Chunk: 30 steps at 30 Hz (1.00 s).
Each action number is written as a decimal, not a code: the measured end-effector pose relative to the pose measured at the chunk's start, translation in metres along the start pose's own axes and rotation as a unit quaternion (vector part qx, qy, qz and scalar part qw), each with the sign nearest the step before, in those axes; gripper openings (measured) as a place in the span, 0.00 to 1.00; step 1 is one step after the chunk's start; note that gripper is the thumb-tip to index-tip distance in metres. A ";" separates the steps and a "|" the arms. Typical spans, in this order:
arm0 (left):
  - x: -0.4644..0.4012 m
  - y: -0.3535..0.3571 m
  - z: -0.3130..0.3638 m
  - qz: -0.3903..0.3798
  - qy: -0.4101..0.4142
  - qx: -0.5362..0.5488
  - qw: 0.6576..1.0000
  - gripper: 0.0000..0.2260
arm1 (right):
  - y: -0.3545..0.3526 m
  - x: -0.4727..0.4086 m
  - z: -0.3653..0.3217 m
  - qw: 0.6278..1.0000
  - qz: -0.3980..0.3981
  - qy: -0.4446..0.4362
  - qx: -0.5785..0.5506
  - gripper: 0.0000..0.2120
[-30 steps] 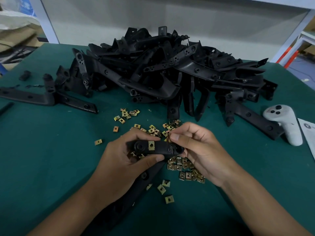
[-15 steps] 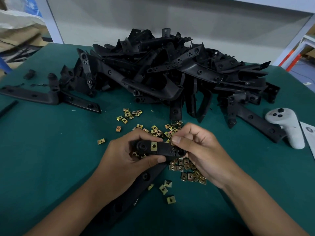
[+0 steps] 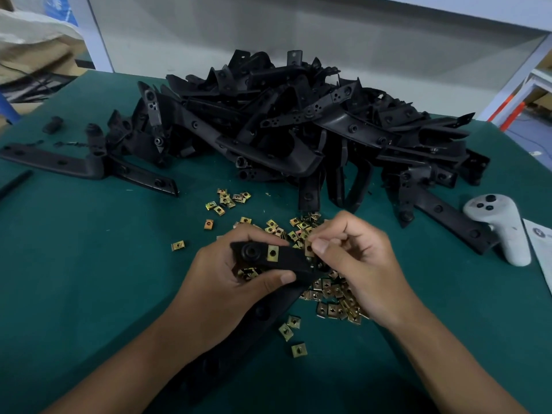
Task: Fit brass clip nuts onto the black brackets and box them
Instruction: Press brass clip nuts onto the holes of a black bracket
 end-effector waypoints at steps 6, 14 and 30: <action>-0.001 -0.002 0.003 0.019 0.020 -0.001 1.000 0.12 | 0.000 0.000 -0.003 1.000 -0.001 -0.006 0.010 0.05; -0.001 -0.003 0.001 0.024 0.020 0.026 0.999 0.11 | 0.004 0.001 -0.004 0.999 -0.026 -0.005 0.030 0.03; -0.001 0.001 -0.005 0.005 0.007 0.119 0.993 0.13 | 0.004 0.001 0.001 1.000 -0.025 0.008 0.003 0.16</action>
Point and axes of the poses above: each hand's wrist, its own x-axis away from the middle knuckle, its own y-axis out of the palm, z = x × y, the point moved 7 cm from there along -x, towards the middle knuckle, and after that the axes turned 5 degrees about -z, right-handed, at the moved point
